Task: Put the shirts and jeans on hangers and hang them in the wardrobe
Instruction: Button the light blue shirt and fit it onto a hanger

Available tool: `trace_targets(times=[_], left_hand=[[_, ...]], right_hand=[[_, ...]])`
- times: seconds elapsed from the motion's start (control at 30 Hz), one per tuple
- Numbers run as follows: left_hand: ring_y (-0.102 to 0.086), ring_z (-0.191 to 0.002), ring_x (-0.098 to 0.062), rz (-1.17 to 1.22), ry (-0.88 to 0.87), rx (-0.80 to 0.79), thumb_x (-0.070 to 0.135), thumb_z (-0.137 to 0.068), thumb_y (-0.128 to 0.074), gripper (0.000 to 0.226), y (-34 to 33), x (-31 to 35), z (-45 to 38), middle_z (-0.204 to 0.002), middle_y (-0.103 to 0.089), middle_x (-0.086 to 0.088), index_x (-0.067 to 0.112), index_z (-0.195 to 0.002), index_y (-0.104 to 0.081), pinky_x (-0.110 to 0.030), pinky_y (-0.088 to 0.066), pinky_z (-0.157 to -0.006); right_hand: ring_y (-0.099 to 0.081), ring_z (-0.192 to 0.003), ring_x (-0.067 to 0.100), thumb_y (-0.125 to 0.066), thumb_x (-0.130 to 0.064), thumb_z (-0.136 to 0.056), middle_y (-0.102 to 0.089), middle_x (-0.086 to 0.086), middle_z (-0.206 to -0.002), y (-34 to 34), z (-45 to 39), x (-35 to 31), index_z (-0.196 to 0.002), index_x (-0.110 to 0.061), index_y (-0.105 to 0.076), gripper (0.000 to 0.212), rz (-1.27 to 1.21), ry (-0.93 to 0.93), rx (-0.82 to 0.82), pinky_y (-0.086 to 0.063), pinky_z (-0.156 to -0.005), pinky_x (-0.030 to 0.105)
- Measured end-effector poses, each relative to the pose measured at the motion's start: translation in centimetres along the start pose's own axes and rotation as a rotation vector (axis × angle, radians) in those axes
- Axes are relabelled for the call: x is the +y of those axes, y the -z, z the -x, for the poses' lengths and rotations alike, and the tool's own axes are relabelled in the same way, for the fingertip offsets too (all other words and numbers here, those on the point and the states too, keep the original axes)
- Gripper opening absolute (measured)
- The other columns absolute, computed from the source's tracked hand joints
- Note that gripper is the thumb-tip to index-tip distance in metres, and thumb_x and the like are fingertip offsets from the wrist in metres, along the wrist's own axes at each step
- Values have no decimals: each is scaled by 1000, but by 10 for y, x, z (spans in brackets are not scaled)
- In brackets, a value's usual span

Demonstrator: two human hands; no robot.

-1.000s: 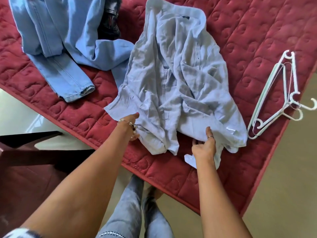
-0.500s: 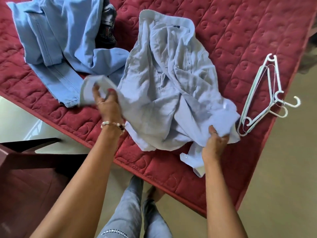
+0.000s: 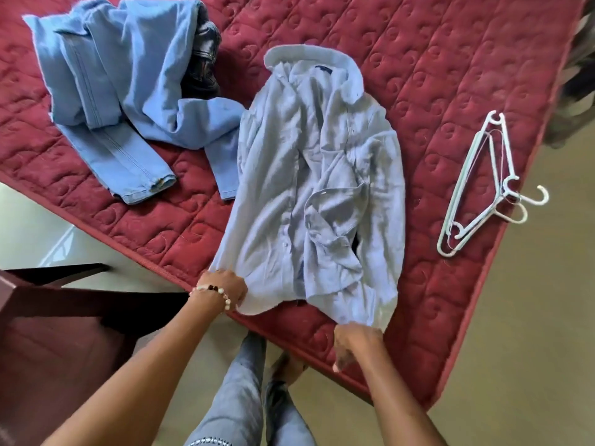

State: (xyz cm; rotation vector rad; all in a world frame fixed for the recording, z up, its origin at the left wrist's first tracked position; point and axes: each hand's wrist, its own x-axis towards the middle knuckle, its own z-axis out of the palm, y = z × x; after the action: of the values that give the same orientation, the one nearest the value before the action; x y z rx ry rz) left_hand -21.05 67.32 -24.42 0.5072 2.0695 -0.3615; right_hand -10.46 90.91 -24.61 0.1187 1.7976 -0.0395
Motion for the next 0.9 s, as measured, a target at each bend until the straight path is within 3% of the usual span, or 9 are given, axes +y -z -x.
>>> trace_targets(times=[0.1,0.23,0.37,0.47,0.57,0.63,0.77,0.83,0.9], left_hand=[[-59,-112,-30,-10,65,-135,23,-77,-68,42,7,8,-3,-125,-57,-8,15,-118,-61,-42,-52,-87],[-66,-90,-32,431,57,109,32,-85,-63,22,28,23,-20,-104,-67,-14,10,-89,-59,-41,-56,-80],[-67,-90,-30,943,89,448,22,-87,-60,19,39,46,-46,-96,-72,-13,14,-100,-70,-36,-54,-80],[-62,-106,-27,1061,160,533,15,-88,-59,28,37,55,-62,-111,-69,-12,16,-114,-68,-31,-47,-90],[-63,-103,-27,1073,171,576,10,-86,-59,30,28,57,-74,-107,-70,-10,18,-112,-70,-30,-47,-86],[-64,-99,-27,1069,158,610,8,-82,-62,30,23,56,-81,-103,-72,-9,18,-109,-71,-29,-48,-85],[-66,-96,-24,1095,164,613,10,-79,-69,29,17,52,-89,-103,-72,-8,17,-107,-73,-26,-46,-85],[-66,-94,-23,1100,168,618,11,-78,-70,25,15,52,-93,-100,-73,-6,20,-101,-75,-27,-49,-84],[-66,-91,-23,1075,190,617,17,-78,-71,19,16,52,-96,-96,-73,-4,25,-94,-77,-31,-52,-81]], right_hand=[[-72,-80,27,-62,-25,-88,-71,1,-90,2,-1,3,-92,-17,-69,11,-437,89,106,-59,-73,35],[-62,-92,26,-62,-18,-90,-64,5,-92,27,-10,-4,-98,-11,-64,10,-748,96,909,-49,-71,34],[-52,-113,33,-80,-12,-70,-59,11,-120,67,-42,-6,-122,-8,-58,56,-601,164,1317,-45,-86,44],[-52,-115,30,-84,-25,-60,-61,7,-120,78,-70,-6,-112,-13,-63,58,-214,98,1276,-32,-89,47],[-61,-78,24,-82,-16,-62,-64,0,-74,74,-72,-13,-76,-15,-65,22,-90,141,1344,-32,-80,41],[-62,-60,24,-78,-17,-69,-63,2,-62,64,-58,-24,-79,-15,-65,16,-14,271,1279,-43,-67,36],[-62,-103,33,-55,-33,-93,-63,11,-109,40,-30,-46,-112,-14,-59,27,-33,247,530,-47,-78,37],[-61,-104,34,-54,-44,-92,-63,11,-109,39,-29,-47,-109,-15,-62,35,-246,245,487,-46,-78,35],[-63,-97,32,-52,-46,-94,-68,10,-98,50,-34,-48,-102,-17,-66,33,-466,193,689,-49,-74,35]])
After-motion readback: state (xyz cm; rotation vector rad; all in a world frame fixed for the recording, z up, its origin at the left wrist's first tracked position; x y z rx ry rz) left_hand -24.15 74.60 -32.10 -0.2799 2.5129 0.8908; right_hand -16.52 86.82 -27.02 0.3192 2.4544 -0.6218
